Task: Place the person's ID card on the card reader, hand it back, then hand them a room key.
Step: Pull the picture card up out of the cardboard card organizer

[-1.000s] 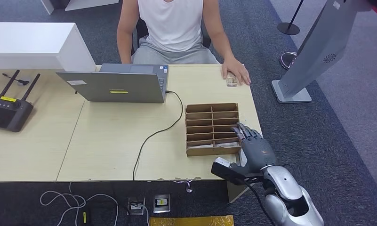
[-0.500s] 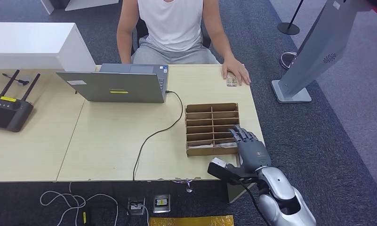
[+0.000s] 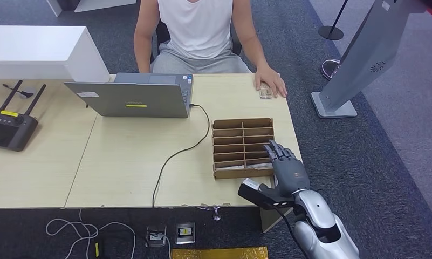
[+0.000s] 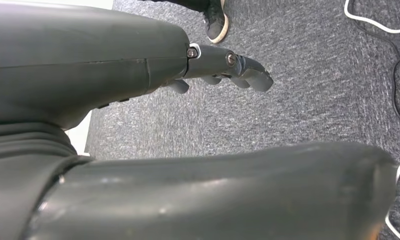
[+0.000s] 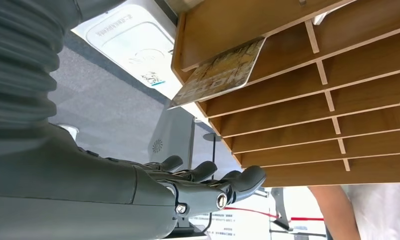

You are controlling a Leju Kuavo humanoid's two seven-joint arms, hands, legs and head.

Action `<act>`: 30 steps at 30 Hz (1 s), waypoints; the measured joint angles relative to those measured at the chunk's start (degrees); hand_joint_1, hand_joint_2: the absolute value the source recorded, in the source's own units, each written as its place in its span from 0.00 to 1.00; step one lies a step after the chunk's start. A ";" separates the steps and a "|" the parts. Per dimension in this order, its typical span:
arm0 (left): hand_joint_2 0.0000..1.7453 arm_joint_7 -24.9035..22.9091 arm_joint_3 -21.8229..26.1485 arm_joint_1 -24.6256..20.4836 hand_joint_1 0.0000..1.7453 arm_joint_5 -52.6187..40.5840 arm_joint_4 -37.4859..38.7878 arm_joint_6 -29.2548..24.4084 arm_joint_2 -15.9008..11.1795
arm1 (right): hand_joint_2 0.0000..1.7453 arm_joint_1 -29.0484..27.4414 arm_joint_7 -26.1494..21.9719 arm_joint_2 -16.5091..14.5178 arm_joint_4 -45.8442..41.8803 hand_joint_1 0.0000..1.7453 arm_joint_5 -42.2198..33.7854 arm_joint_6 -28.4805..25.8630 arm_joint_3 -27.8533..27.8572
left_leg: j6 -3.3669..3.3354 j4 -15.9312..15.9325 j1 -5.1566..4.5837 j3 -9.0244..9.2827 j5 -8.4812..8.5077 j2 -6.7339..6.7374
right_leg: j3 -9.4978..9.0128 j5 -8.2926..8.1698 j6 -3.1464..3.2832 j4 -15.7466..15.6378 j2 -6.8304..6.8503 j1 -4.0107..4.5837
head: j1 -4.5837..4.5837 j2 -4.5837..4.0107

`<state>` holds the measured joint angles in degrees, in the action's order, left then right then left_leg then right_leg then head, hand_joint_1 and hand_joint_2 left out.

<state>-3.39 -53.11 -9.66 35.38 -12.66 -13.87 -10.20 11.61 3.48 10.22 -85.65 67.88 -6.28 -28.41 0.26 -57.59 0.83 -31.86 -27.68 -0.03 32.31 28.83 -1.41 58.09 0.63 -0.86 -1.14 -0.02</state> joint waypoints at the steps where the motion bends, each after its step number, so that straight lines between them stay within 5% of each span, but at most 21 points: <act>1: 0.00 0.00 0.00 0.00 0.00 0.02 0.00 -0.01 0.03 | 1.00 0.06 -0.02 -0.13 0.25 0.00 0.03 -0.15 0.00 | 0.00 0.00 0.00 0.00 0.00 0.00 | 0.00 0.00 0.00 0.00 0.00 0.00 | 0.01 0.00; 9: 0.00 0.00 0.00 0.00 0.00 0.04 0.00 -0.01 0.14 | 1.00 0.28 -0.04 -0.86 2.00 0.01 0.16 -0.37 0.00 | 0.00 0.00 0.00 0.00 0.00 0.00 | 0.00 0.00 0.00 0.00 0.00 0.00 | 0.01 0.00; 10: 0.00 0.00 0.00 0.00 0.00 0.04 0.00 -0.02 0.15 | 1.00 0.33 -0.05 -0.91 2.21 0.16 0.16 -0.37 0.00 | 0.00 0.00 0.00 0.00 0.00 0.00 | 0.00 0.00 0.00 0.00 0.00 0.00 | 0.01 0.00; 13: 0.00 0.00 0.00 0.00 0.00 0.08 0.00 -0.03 0.20 | 1.00 0.54 -0.12 -1.08 2.87 0.90 0.02 -0.33 -0.01 | 0.00 0.00 0.00 0.00 0.00 0.00 | 0.00 0.00 0.00 0.00 0.00 0.00 | 0.02 0.00; 14: 0.00 0.00 0.00 0.00 0.00 0.12 0.00 -0.03 0.21 | 1.00 0.61 -0.15 -1.15 3.15 1.00 -0.09 -0.31 -0.01 | 0.00 0.00 0.00 0.00 0.00 0.00 | 0.00 0.00 0.00 0.00 0.00 0.00 | 0.02 0.00; 27: 0.00 0.00 0.00 0.01 0.00 0.52 0.00 -0.86 0.44 | 1.00 1.30 -0.34 -1.47 5.42 1.00 -1.90 -1.60 0.00 | 0.00 0.00 0.00 0.01 0.00 0.00 | 0.00 0.00 0.00 0.00 0.00 0.00 | 0.01 0.00; 30: 0.00 0.02 0.00 0.01 0.00 0.56 0.00 -1.05 0.56 | 1.00 1.46 -0.32 -1.57 5.93 0.87 -2.24 -2.69 0.00 | 0.00 0.00 0.00 0.00 0.00 0.00 | 0.00 0.00 0.00 0.00 0.01 0.00 | 0.01 0.00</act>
<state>-3.37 -53.11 -9.65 35.93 -12.66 -14.93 -9.63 13.07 3.16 8.65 -79.72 65.64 -8.97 -28.41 0.26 -57.59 0.82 -31.85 -27.68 -0.03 32.31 28.83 -1.41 58.08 0.65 -0.87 -1.13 -0.02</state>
